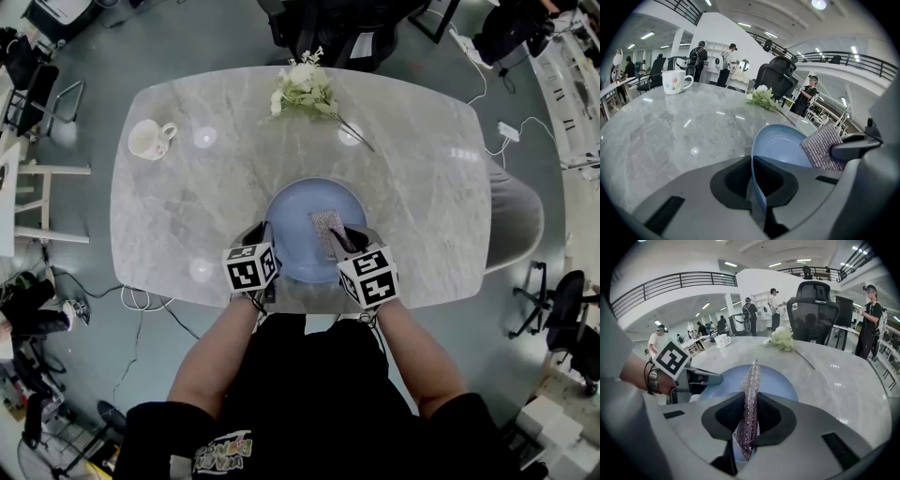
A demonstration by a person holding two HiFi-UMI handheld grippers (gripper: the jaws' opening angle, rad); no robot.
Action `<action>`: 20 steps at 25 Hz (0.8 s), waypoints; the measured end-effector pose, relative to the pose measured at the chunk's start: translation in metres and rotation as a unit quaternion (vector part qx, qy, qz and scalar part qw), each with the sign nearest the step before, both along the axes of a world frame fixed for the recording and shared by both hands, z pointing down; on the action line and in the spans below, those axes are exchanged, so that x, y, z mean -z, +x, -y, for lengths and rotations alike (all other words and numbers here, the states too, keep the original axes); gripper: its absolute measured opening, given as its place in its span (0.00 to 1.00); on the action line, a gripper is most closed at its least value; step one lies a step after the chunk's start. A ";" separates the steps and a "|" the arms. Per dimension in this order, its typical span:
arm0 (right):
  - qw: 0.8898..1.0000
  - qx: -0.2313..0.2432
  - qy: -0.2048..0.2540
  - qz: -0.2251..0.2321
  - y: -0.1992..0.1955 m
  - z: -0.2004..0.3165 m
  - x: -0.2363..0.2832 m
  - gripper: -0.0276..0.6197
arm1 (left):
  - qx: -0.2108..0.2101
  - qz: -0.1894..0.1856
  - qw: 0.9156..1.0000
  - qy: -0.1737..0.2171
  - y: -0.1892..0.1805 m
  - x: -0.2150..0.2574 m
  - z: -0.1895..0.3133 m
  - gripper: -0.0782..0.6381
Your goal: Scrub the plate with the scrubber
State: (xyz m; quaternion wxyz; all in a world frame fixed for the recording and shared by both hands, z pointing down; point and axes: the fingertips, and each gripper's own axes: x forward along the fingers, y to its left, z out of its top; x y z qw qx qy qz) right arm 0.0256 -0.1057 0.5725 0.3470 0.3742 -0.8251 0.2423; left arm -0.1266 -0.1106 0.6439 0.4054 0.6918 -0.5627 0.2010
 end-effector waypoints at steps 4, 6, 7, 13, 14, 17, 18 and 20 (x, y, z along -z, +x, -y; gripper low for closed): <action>0.999 0.043 -0.024 0.016 -0.036 -0.032 -0.008 0.16 | 0.003 -0.001 1.000 0.001 0.000 -0.001 -0.001 0.15; 0.997 0.060 -0.033 0.019 -0.051 -0.043 -0.011 0.16 | 0.005 -0.001 1.000 0.001 0.000 -0.001 -0.001 0.15; 0.997 0.068 -0.036 0.019 -0.057 -0.047 -0.013 0.16 | 0.006 -0.002 1.000 0.002 0.000 0.000 0.000 0.15; 0.993 0.108 -0.001 -0.040 -0.058 -0.047 -0.024 0.16 | 0.010 -0.002 1.000 0.003 0.001 0.000 0.000 0.15; 0.992 0.113 0.006 -0.054 -0.054 -0.046 -0.027 0.16 | 0.010 -0.002 1.000 0.003 0.001 0.000 0.000 0.15; 0.989 0.122 0.022 -0.084 -0.041 -0.044 -0.032 0.16 | 0.011 -0.003 1.000 0.004 0.001 0.000 -0.001 0.15; 0.988 0.122 0.024 -0.091 -0.037 -0.043 -0.032 0.16 | 0.011 -0.003 1.000 0.004 0.001 0.000 0.000 0.15; 0.987 0.120 0.028 -0.101 -0.028 -0.040 -0.034 0.16 | 0.010 -0.003 1.000 0.005 0.001 0.000 0.000 0.15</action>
